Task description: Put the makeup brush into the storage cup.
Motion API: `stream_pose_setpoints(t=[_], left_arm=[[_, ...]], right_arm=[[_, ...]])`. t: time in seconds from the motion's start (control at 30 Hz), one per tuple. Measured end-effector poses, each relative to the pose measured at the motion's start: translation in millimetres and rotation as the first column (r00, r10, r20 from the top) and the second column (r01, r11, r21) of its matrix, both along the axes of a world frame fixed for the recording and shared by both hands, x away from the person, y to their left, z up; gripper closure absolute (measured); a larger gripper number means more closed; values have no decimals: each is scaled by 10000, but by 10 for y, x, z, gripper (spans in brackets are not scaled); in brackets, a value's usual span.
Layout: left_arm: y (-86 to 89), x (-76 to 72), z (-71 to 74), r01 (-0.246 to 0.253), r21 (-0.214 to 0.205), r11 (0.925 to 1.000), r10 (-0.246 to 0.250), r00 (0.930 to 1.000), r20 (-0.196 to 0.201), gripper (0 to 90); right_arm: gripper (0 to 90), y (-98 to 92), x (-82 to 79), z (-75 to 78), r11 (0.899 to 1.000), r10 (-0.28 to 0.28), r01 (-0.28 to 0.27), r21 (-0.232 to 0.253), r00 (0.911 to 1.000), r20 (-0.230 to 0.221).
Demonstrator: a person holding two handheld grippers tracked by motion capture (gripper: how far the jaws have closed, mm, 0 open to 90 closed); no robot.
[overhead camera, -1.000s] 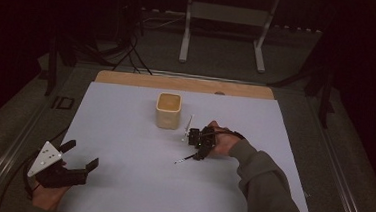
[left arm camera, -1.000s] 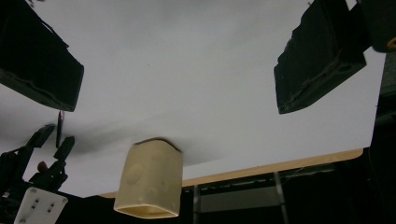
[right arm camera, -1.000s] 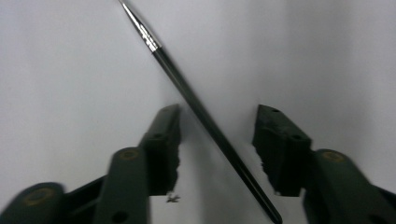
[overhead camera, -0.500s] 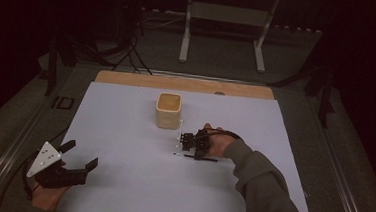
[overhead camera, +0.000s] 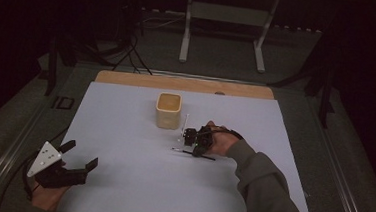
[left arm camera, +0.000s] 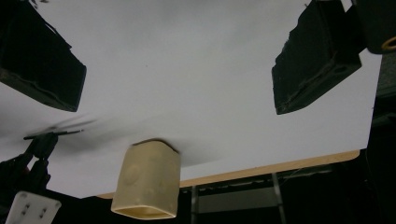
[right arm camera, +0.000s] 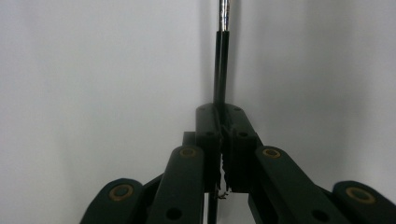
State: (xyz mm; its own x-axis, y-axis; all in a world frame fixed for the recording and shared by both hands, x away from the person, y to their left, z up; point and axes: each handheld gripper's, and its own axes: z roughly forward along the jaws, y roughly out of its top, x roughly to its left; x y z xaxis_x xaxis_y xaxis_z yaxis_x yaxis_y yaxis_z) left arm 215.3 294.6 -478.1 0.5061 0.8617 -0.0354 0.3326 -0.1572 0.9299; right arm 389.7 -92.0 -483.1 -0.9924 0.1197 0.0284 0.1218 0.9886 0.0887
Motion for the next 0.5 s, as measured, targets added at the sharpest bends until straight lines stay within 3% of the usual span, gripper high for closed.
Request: stream_pose_setpoints(t=[0.27, 0.5], left_arm=[[-3, 3, -3, -2, -4, 10000, 2, 10000, 1, 39], [-4, 4, -5, -2, 14, 10000, 2, 10000, -1, 39]], right_arm=[[860, -84, 46, 82, 9960, -454, 442, 777, 9989, 145], [860, -176, 76, 155, 9854, -820, 777, 1516, 9964, 223]])
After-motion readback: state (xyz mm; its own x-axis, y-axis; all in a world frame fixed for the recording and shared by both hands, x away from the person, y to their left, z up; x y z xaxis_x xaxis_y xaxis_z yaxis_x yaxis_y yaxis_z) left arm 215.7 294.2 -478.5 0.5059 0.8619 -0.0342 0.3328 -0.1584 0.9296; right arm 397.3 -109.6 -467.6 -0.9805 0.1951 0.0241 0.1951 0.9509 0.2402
